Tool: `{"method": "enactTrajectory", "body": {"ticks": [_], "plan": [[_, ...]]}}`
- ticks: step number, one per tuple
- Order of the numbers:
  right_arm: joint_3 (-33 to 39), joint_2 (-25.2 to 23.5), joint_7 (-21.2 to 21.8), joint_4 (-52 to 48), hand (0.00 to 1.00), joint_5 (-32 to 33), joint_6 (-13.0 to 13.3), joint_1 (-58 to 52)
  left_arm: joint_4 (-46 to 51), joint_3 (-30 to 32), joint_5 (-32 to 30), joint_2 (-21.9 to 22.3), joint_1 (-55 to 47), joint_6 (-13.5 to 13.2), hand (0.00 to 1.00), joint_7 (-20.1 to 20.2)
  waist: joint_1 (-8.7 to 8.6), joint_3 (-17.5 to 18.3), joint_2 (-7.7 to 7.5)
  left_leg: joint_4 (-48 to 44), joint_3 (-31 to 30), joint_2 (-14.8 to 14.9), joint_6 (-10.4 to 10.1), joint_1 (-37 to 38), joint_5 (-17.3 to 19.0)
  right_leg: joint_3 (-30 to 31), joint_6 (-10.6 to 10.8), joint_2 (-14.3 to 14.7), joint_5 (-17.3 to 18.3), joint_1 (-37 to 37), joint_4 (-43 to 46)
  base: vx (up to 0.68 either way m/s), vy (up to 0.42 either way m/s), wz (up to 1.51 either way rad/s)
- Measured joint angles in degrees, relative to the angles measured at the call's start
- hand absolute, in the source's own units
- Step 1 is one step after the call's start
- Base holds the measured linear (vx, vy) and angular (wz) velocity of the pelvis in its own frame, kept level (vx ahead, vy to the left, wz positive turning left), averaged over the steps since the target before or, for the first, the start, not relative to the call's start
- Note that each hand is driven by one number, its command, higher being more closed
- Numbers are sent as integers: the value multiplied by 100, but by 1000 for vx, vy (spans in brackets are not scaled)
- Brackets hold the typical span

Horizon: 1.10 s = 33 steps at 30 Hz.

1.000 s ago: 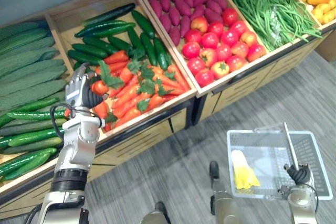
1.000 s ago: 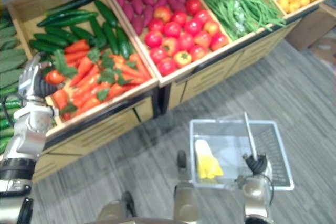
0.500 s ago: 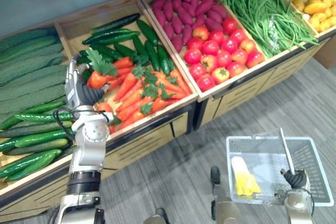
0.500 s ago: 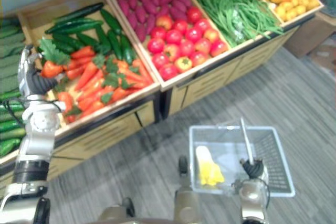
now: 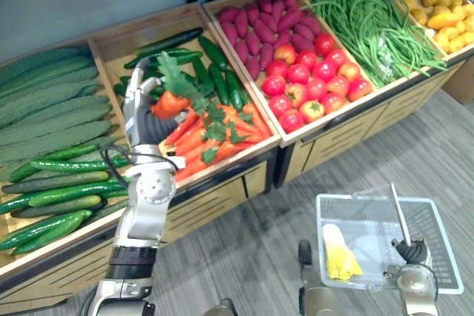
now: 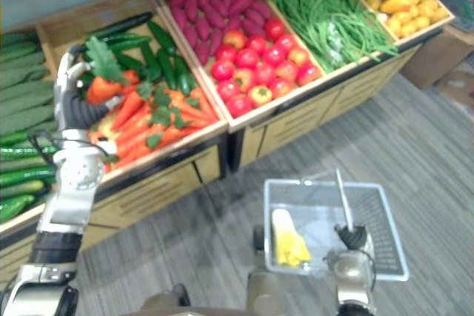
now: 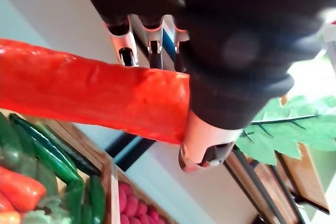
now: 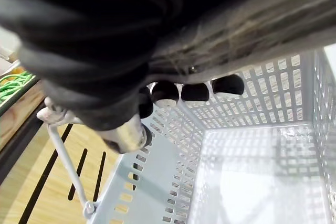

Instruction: Pick vegetable in the basket

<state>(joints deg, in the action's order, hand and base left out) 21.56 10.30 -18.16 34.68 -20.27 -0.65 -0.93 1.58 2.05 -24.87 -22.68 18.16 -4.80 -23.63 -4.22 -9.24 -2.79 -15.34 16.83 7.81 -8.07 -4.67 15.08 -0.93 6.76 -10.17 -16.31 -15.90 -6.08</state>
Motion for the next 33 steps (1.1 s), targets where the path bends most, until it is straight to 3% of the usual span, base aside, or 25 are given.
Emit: {"method": "enactTrajectory", "body": {"ticks": [9,13,18,28,33], "plan": [[-379,113,5,-3,100,-2,-37,281,0,-961,4,139,57,-24,100,331,-9,95,28,-49,19,-3,-1,30,3,26,-12,1,7,24,0,0,0,0],[-599,214,4,-86,100,-2,-57,461,0,-1650,14,351,260,-51,100,451,-4,96,30,-94,66,-2,-7,46,23,88,-46,4,30,23,-1,-20,8,-8],[-703,223,1,-377,100,2,-78,599,0,-2507,215,781,493,-198,100,642,-11,166,152,-84,153,2,-13,111,44,135,-76,24,51,22,-1,-12,6,-6],[-1237,211,-1,-529,100,32,-275,878,-38,-3514,402,1374,898,-218,100,659,23,173,162,-65,266,31,-23,297,90,210,-99,68,67,134,-1,-4,10,-5],[-1423,125,8,-1054,100,55,-286,869,-551,-3778,447,1581,1016,-215,100,743,9,173,162,-16,372,61,-28,386,105,308,-99,131,68,132,-1,-5,2,-12]]}}
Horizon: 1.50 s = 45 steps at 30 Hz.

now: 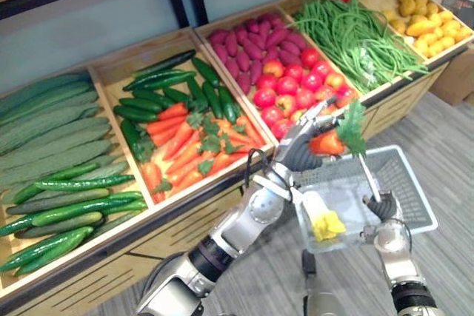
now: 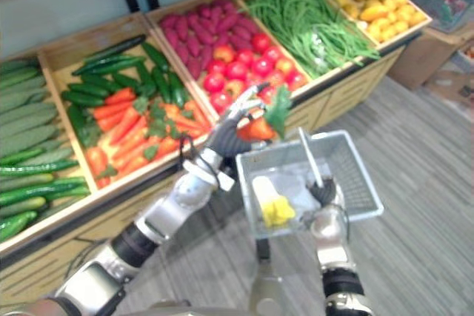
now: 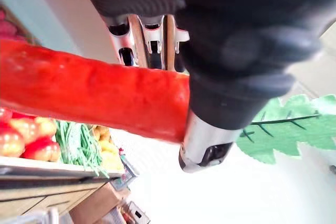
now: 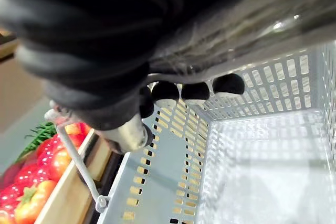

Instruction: Pick vegetable in the basket

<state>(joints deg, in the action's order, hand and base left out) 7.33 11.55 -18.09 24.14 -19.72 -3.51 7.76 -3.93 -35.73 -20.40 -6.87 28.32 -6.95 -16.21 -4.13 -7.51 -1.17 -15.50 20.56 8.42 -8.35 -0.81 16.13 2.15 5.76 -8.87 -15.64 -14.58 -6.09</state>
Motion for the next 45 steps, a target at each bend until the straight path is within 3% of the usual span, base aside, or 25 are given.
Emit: {"method": "enactTrajectory", "body": {"ticks": [12,19,26,31,32,45], "plan": [[-605,-28,357,-1264,100,242,43,-136,-1303,31,-172,57,82,156,100,37,-68,12,-37,223,393,18,-32,230,20,357,72,166,-51,-115,1,13,-1,-17],[-810,-30,473,-1679,100,491,135,-293,-1945,254,-582,57,113,260,100,-16,-213,4,-91,347,549,-31,-24,398,40,548,94,213,-67,-113,1,6,6,-14],[-917,-30,480,-1698,100,496,236,-350,-2523,446,-761,55,120,410,100,-129,-338,2,-257,343,583,-56,-31,400,48,620,66,212,-48,-147,0,-3,1,-3],[-964,-30,480,-1700,100,499,252,-473,-2711,450,-957,131,148,450,100,-132,-352,1,-272,358,599,-65,-35,388,55,637,65,218,-48,-194,0,6,-4,-4],[-964,-30,480,-1700,100,499,252,-485,-2810,450,-960,160,180,453,0,-132,-353,1,-272,357,599,-66,-35,388,55,637,65,217,-47,-194,0,0,0,0],[-949,-75,479,-1699,100,497,252,-501,-2852,278,-962,182,188,457,0,-99,-373,-2,-278,358,556,-71,-35,348,55,599,54,201,-39,-214,0,0,0,1]]}}
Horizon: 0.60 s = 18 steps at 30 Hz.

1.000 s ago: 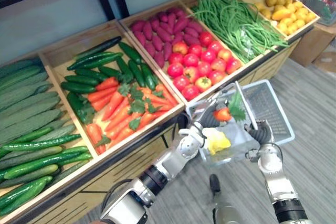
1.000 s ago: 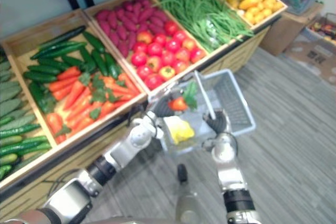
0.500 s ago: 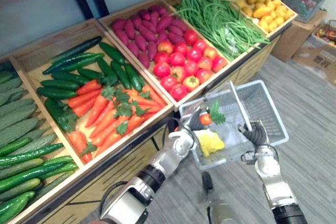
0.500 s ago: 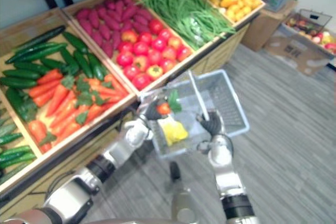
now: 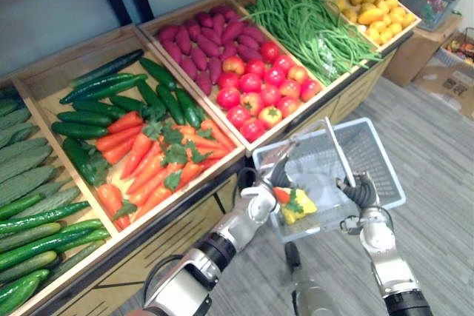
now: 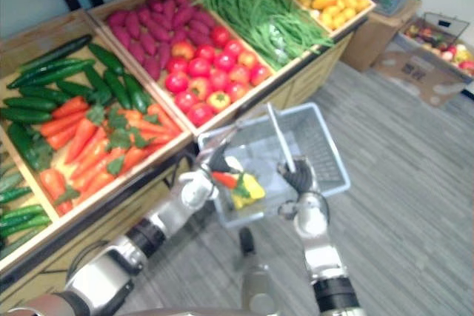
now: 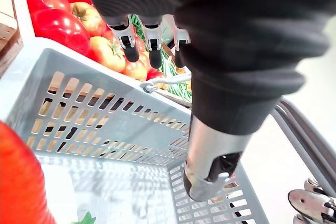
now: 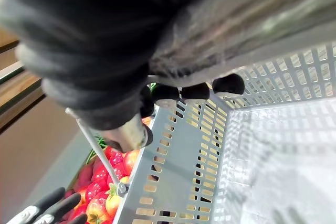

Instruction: Pick vegetable in the basket

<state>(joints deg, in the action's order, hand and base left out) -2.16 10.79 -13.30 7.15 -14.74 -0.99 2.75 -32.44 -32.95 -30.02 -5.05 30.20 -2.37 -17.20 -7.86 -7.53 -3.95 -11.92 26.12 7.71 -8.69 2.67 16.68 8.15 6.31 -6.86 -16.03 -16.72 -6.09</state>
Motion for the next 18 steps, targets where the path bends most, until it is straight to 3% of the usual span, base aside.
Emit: {"method": "enactTrajectory", "body": {"ticks": [13,18], "plan": [[7,-71,-1,30,100,-5,0,-26,62,-60,2,15,0,-1,0,5,-5,0,-1,-7,-72,-12,3,-44,-1,-63,2,-38,-1,-2,0,0,0,2],[107,-149,-2,97,100,-27,0,-80,592,-52,11,10,0,-21,0,3,8,0,0,-8,-168,-4,6,-69,-3,-139,40,-50,-26,24,0,10,-7,7]]}}
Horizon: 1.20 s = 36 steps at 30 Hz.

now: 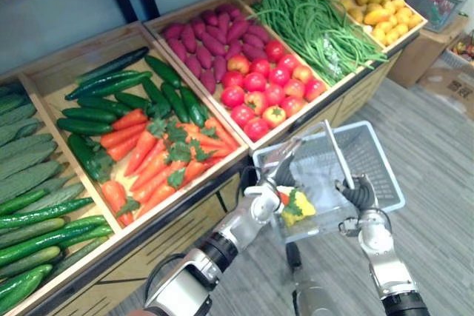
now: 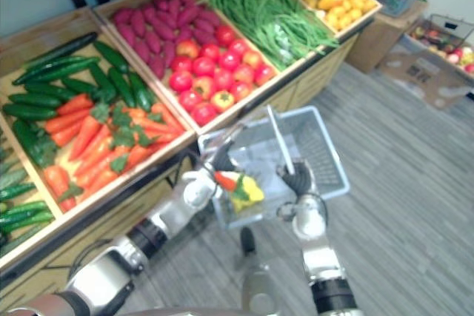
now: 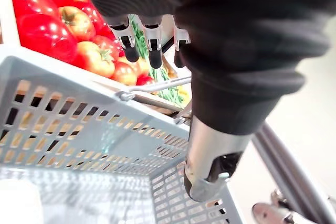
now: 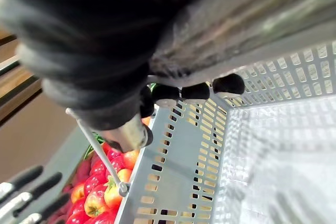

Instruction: Pick vegetable in the basket

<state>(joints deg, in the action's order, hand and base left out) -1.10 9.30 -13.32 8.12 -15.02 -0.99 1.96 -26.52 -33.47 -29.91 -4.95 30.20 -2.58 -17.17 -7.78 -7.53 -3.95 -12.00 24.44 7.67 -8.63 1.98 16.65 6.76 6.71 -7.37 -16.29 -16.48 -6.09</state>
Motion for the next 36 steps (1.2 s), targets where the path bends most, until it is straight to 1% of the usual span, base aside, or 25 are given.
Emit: {"method": "enactTrajectory", "body": {"ticks": [4,8,10,11,12,14,15,16,17,20,21,22,23,25,26,29,31,33,35,36], "plan": [[223,-151,-24,223,100,-23,0,-13,629,43,44,-35,-1,-22,0,-4,23,0,0,-8,-53,0,3,2,-2,-47,1,-21,0,42,0,10,-5,7],[435,-150,-21,430,100,-43,-13,-202,1539,303,67,-91,-19,-209,0,-17,39,0,0,-16,-241,2,18,9,-11,-217,5,-74,4,173,0,-6,-4,20],[514,-151,-21,500,100,-67,-13,-264,1858,440,231,-205,-34,-268,0,-38,38,0,0,-24,-313,-4,30,-1,-18,-280,5,-104,6,214,0,-29,-7,17],[575,-151,-21,630,100,-69,-13,-285,2072,699,278,-229,-163,-312,0,-63,61,1,0,-29,-355,3,37,0,-24,-321,9,-109,26,270,-1,-36,-14,14],[600,-151,-20,658,100,-71,-14,-319,2208,804,283,-248,-254,-318,0,-75,72,1,1,-29,-391,6,41,-3,-27,-350,-33,-111,71,284,-1,-35,-21,18],[662,-151,-18,703,100,-79,-14,-340,2388,901,312,-256,-352,-331,0,-83,68,1,1,-33,-456,6,52,-39,-39,-402,-39,-124,76,285,0,-15,-21,17],[762,-150,-15,805,100,-83,-15,-339,2543,934,515,-268,-394,-351,0,-105,89,2,2,-46,-511,11,54,-67,-51,-465,-33,-136,71,283,0,-2,-20,15],[782,-151,-15,839,100,-83,-15,-339,2617,957,516,-270,-419,-353,0,-114,94,3,3,-49,-524,12,51,-69,-55,-477,-2,-136,49,284,0,4,-24,15],[797,-151,-15,906,100,-86,-16,-340,2819,1043,645,-269,-504,-365,0,-126,95,5,7,-48,-543,15,50,-76,-57,-491,-2,-136,48,287,1,14,-16,6],[844,-154,-15,1194,100,-91,-16,-340,3268,1377,960,-258,-782,-425,0,-186,93,9,14,-50,-616,29,51,-80,-58,-554,-2,-141,47,350,1,9,-8,11],[916,-159,-11,1372,100,-92,-18,-350,3483,1577,1034,-261,-989,-441,0,-218,121,27,26,-50,-650,45,51,-78,-58,-604,4,-140,53,395,1,0,-8,13],[1020,-164,-11,1527,100,-105,-18,-388,3741,1790,1164,-263,-1242,-447,0,-248,195,72,35,-47,-665,45,51,-87,-58,-628,4,-145,55,396,1,-1,-9,11],[1062,-165,-11,1610,100,-110,-21,-400,3872,1928,1177,-269,-1398,-452,0,-264,218,88,39,-46,-680,44,53,-91,-59,-640,5,-150,56,400,1,1,-7,11],[1261,-186,-22,1937,100,-130,-21,-439,4214,2426,1304,-312,-1983,-495,0,-293,259,108,64,-46,-780,30,68,-93,-71,-725,26,-185,82,471,1,-3,-1,22],[1384,-207,-26,2133,100,-150,-27,-475,4292,2685,1388,-328,-2296,-504,0,-309,329,134,72,-46,-822,30,70,-92,-75,-780,27,-197,94,500,1,-11,0,21],[1580,-266,-33,2542,100,-253,-32,-501,4335,3223,1395,-316,-2931,-502,0,-421,372,153,77,-34,-973,12,76,-103,-107,-924,27,-245,144,588,0,-14,-4,27],[1714,-287,-48,2702,100,-252,-31,-587,4336,3518,1395,-263,-3305,-504,0,-509,465,222,100,-30,-1082,-6,80,-183,-128,-1012,36,-281,163,583,0,-6,2,28],[1881,-294,-66,2921,100,-251,-21,-614,4301,3856,1388,-114,-3708,-502,0,-584,532,252,119,-25,-1148,-3,81,-215,-145,-1100,38,-292,177,595,1,4,3,21],[2048,-297,-158,3146,100,-248,-8,-616,3928,4125,1375,4,-3897,-537,0,-723,593,298,144,-20,-1280,-5,82,-295,-180,-1219,49,-316,190,601,1,13,0,30],[2133,-296,-234,3312,100,-247,-9,-616,3478,4289,1375,86,-3921,-545,0,-793,635,302,156,-2,-1352,-5,79,-292,-202,-1306,50,-325,198,640,0,23,-3,38]]}}
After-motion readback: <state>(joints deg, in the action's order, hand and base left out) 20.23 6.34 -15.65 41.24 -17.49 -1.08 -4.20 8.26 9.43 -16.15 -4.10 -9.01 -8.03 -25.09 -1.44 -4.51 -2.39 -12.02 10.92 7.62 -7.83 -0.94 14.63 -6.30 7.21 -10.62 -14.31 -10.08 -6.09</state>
